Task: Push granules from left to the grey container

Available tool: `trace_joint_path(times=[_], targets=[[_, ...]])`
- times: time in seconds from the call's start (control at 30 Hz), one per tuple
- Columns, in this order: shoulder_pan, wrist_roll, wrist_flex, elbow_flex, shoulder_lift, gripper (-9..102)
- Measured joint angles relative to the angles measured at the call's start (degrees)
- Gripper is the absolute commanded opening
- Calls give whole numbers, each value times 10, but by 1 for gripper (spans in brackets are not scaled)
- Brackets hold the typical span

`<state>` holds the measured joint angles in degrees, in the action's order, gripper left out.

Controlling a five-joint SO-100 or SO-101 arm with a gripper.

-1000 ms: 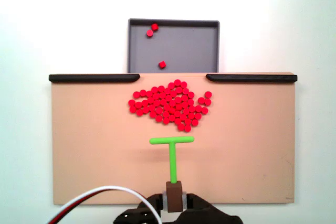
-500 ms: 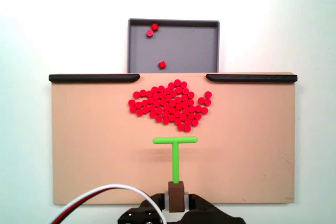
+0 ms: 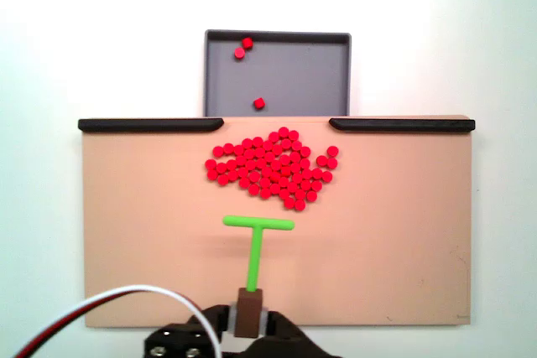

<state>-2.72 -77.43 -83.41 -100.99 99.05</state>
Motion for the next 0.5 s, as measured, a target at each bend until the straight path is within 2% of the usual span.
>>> trace_joint_path(times=[0.5], targets=[[-59,413,-1,0,-10,0]])
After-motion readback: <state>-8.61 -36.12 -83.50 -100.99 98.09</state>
